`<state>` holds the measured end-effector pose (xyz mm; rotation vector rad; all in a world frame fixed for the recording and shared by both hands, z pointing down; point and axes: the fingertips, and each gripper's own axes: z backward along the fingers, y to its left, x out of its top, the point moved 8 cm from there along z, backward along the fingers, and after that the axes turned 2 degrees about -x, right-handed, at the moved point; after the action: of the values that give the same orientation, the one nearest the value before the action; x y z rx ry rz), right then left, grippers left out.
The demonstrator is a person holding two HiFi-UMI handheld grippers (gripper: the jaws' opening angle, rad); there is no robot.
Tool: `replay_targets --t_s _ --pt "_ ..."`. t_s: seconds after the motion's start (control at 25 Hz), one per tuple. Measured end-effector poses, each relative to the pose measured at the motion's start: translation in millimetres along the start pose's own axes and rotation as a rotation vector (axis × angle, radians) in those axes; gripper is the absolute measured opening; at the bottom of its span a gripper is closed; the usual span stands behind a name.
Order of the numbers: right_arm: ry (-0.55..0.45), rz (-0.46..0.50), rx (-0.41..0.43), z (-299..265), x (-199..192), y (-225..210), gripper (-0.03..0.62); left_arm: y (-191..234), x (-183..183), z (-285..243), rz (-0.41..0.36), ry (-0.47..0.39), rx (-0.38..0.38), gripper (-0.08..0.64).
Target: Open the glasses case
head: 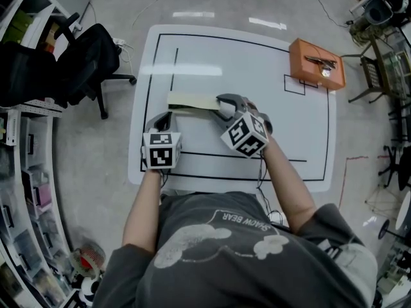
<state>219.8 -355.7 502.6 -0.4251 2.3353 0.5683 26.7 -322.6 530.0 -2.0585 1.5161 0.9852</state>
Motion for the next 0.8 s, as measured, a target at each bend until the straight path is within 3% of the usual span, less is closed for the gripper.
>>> replay_targets --t_s 0.08,0.4,0.8 --pt "-0.019 -0.026 -0.023 2 5 -4 0.116 0 0 0 -0.002 0.000 0.004 0.002" --pt "-0.031 -0.026 -0.084 -7 12 -27 0.060 0 0 0 0.001 0.001 -0.002 0.002" --pt "-0.037 -0.093 -0.092 -20 12 -49 0.066 1 0 -1 0.009 -0.001 -0.017 0.002"
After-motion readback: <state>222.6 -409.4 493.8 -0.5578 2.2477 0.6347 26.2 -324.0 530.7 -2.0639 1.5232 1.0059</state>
